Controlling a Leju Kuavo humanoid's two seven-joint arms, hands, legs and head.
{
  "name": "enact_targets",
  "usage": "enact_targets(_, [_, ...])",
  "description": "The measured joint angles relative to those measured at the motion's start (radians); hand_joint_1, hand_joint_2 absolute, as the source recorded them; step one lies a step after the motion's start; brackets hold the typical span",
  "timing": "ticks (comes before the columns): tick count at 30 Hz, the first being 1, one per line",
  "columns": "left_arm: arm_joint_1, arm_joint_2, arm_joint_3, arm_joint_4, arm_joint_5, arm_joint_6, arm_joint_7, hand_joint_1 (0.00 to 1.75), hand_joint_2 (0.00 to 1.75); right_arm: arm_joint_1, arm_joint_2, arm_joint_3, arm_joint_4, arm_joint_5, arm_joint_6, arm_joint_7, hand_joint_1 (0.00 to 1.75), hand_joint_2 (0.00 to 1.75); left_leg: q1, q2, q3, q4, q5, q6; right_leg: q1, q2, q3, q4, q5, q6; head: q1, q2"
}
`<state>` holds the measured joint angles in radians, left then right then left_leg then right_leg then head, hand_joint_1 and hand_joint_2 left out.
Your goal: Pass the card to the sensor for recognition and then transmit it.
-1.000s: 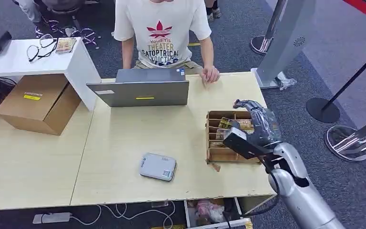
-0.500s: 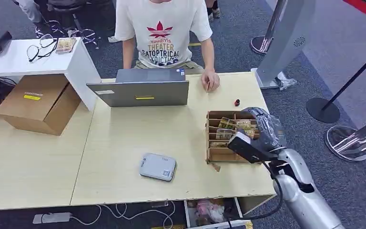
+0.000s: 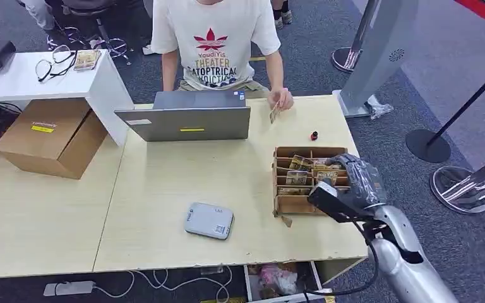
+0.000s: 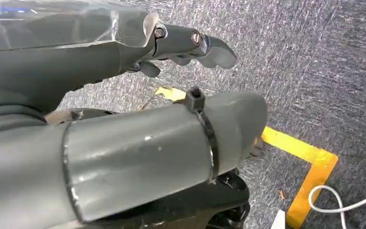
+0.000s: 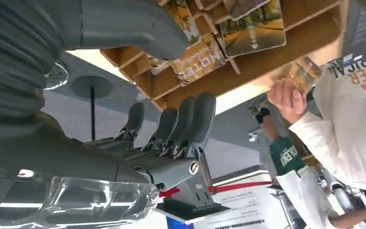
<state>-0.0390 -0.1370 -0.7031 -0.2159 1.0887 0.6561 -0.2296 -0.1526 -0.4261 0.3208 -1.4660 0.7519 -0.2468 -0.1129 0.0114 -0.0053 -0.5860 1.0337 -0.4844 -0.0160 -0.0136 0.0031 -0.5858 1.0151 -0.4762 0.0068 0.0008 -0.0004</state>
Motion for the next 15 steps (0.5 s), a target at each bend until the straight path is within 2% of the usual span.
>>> enact_targets(1, [0.001, 0.001, 0.0, 0.0, -0.002, -0.002, 0.0, 0.0, 0.0, 0.005, 0.0, -0.003, 0.0, 0.008, 0.0, 0.006, 0.8, 1.75, 0.0, 0.0, 0.0, 0.0, 0.0, 0.0, 0.0, 0.0, 0.0, 0.0, 0.0, 0.0, 0.0, 0.0])
enact_targets(7, [0.003, 0.005, 0.0, 0.0, -0.008, -0.011, 0.006, 0.0, 0.0, 0.031, -0.006, -0.012, -0.001, 0.042, 0.014, 0.023, 0.77, 1.75, 0.0, 0.0, 0.0, 0.0, 0.0, 0.0, 0.0, 0.0, 0.0, 0.0, 0.0, 0.0, 0.0, 0.0])
enact_targets(10, [0.004, 0.008, 0.0, 0.0, -0.012, -0.017, 0.01, 0.0, 0.0, 0.036, -0.006, -0.013, -0.002, 0.061, 0.022, 0.029, 0.7, 1.75, 0.0, 0.0, 0.0, 0.0, 0.0, 0.0, 0.0, 0.0, 0.0, 0.0, 0.0, 0.0, 0.0, 0.0])
enact_targets(11, [0.004, 0.009, 0.0, 0.0, -0.013, -0.018, 0.011, 0.0, 0.0, 0.036, -0.006, -0.013, -0.002, 0.068, 0.029, 0.032, 0.77, 1.75, 0.0, 0.0, 0.0, 0.0, 0.0, 0.0, 0.0, 0.0, 0.0, 0.0, 0.0, 0.0, 0.0, 0.0])
enact_targets(15, [0.004, 0.011, 0.0, 0.0, -0.015, -0.021, 0.023, 0.0, 0.0, 0.037, -0.006, -0.011, -0.003, 0.098, 0.04, 0.038, 0.77, 1.75, 0.0, 0.0, 0.0, 0.0, 0.0, 0.0, 0.0, 0.0, 0.0, 0.0, 0.0, 0.0, 0.0, 0.0])
